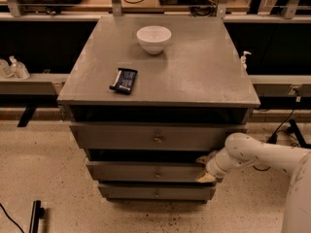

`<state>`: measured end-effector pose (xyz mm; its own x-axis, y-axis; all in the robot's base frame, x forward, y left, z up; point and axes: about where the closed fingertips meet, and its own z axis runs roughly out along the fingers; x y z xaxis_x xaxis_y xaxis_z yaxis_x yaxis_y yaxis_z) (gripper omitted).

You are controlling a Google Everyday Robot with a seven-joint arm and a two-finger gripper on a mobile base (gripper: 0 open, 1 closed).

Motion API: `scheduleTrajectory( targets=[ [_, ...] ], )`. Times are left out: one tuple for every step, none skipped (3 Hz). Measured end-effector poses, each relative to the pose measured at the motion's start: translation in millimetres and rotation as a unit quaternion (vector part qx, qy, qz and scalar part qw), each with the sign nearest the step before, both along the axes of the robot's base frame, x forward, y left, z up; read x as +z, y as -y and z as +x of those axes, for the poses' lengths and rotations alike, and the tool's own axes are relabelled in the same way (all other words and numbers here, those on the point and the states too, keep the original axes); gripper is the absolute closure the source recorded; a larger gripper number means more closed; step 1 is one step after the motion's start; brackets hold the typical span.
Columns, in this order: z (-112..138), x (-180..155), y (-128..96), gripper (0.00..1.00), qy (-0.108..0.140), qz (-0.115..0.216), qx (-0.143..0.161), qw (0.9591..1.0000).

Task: Open middle drawer

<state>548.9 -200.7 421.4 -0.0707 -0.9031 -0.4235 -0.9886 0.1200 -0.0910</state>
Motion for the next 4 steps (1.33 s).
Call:
scheduleTrajectory(
  targets=[
    [0.0, 3.3, 0.0, 0.53, 0.000, 0.000, 0.000, 1.0000],
    [0.0, 7.5, 0.0, 0.52, 0.000, 0.000, 0.000, 1.0000],
    [-0.1, 9.2, 0.0, 0.34, 0.000, 0.000, 0.000, 1.0000],
    [-1.0, 7.6, -1.4, 0.11, -0.002, 0.001, 0.001, 1.0000]
  ],
)
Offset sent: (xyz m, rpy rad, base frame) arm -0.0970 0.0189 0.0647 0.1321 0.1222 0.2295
